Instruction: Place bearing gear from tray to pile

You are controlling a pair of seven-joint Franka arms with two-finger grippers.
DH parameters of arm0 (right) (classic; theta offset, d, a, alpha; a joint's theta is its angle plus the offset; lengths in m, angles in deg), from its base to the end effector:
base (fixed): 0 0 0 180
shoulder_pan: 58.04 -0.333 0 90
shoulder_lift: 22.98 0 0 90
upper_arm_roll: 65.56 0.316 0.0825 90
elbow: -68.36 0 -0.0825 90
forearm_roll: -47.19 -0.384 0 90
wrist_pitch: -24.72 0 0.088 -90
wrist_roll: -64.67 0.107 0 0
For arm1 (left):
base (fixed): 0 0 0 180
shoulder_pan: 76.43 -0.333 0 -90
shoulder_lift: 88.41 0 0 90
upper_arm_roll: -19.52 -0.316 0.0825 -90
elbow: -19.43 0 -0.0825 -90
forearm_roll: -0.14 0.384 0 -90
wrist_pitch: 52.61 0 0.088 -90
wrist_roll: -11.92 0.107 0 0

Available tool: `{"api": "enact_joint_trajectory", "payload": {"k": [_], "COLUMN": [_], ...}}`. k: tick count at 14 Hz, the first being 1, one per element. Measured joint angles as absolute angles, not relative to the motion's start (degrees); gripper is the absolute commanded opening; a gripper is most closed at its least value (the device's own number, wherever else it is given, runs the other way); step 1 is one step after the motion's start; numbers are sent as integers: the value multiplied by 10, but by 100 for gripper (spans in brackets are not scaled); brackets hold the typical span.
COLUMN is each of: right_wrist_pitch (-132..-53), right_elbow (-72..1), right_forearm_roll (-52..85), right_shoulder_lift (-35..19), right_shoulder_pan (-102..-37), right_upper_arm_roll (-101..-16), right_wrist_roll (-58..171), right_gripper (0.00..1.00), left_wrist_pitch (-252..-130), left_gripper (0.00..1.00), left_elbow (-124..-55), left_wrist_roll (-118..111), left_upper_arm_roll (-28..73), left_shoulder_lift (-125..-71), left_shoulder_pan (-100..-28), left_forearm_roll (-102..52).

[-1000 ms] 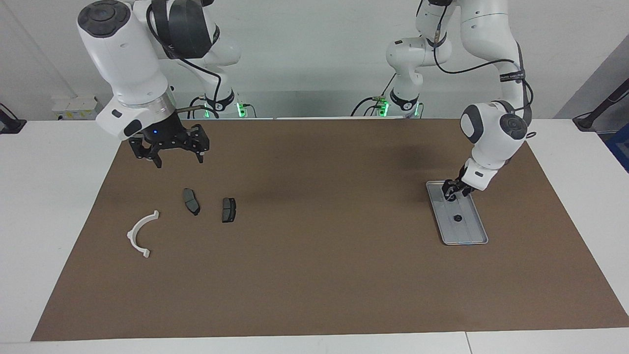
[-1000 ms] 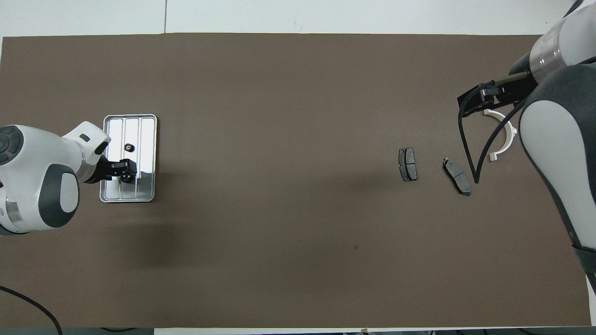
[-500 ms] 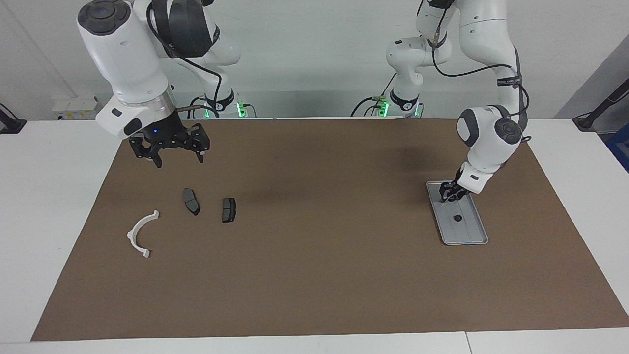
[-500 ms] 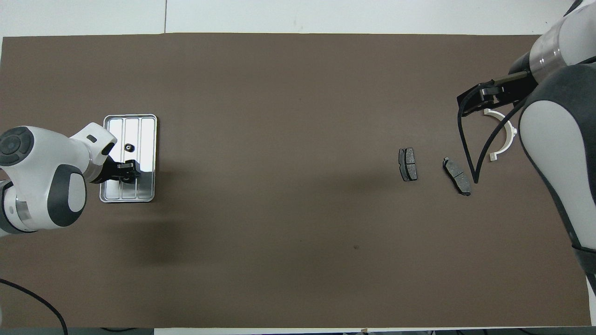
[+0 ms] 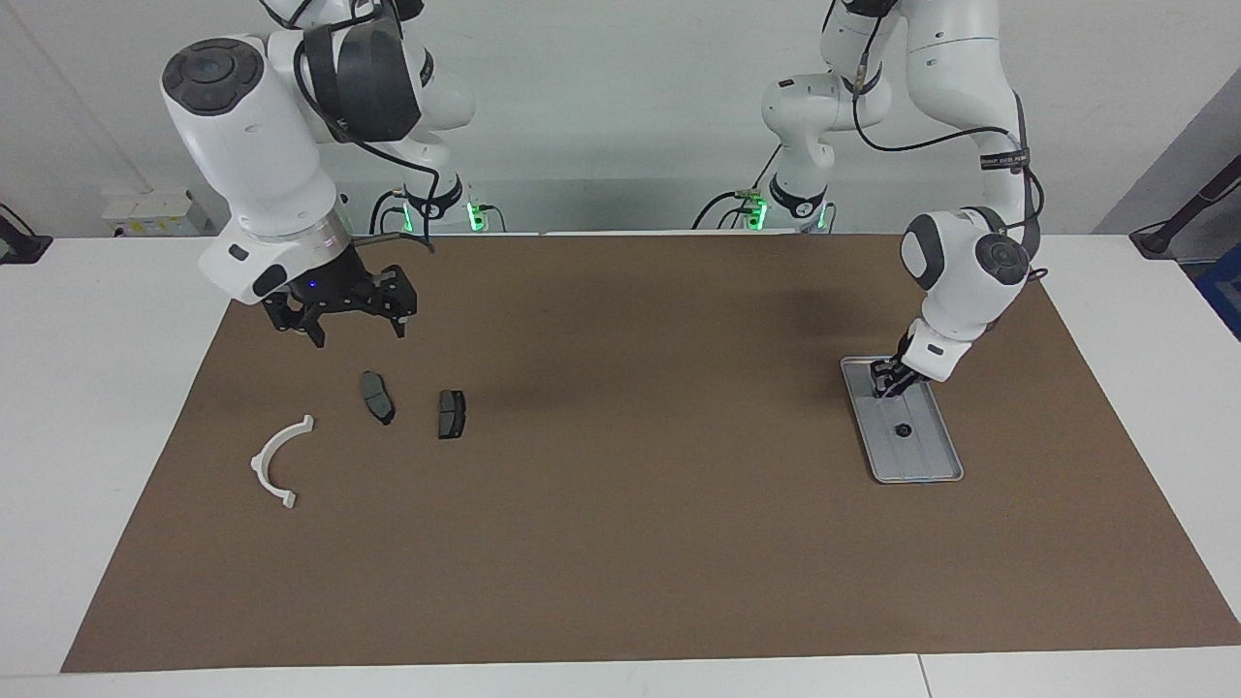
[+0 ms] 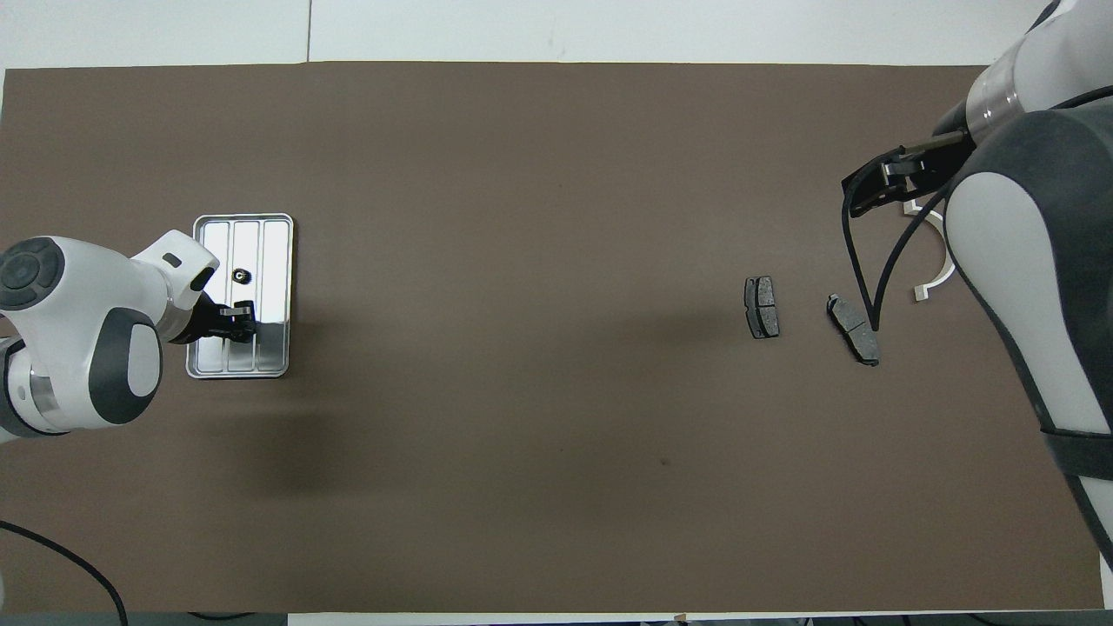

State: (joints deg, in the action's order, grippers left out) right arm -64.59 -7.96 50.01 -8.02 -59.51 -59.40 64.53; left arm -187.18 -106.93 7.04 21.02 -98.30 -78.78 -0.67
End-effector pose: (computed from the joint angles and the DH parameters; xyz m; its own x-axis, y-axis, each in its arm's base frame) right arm 0.6272 0.0694 0.5817 0.9907 0.1319 -0.0330 0.1326 -0.9909 0.0214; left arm 0.5455 0.0080 0.3003 0.9935 0.1099 -0.0305 0.1103 -0.9938 0.0117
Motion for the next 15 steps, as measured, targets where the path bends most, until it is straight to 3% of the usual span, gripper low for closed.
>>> {"api": "enact_joint_trajectory", "payload": {"k": [4, 8, 15], "right_wrist_pitch": [-646, -646, -660], "right_elbow": [-79, -79, -66], "right_forearm_roll": [500, 500, 500], "right_shoulder_lift": [-80, -70, -33], "right_shoulder_pan": [-595, -595, -599], "right_upper_arm_roll": [-595, -600, -603], "right_wrist_roll": [645, 645, 658], "right_gripper": [100, 100, 100], "left_wrist_pitch": [-1809, -1798, -1799], "left_gripper": [0, 0, 0], "left_elbow": [-978, -896, -775], "left_wrist_roll": [-66, -293, -520], "left_upper_arm_roll": [213, 217, 215], "left_shoulder_lift": [-995, -1029, -1143], "left_shoulder_pan": [-740, -633, -461], "left_forearm_roll": [-17, -29, -29]}}
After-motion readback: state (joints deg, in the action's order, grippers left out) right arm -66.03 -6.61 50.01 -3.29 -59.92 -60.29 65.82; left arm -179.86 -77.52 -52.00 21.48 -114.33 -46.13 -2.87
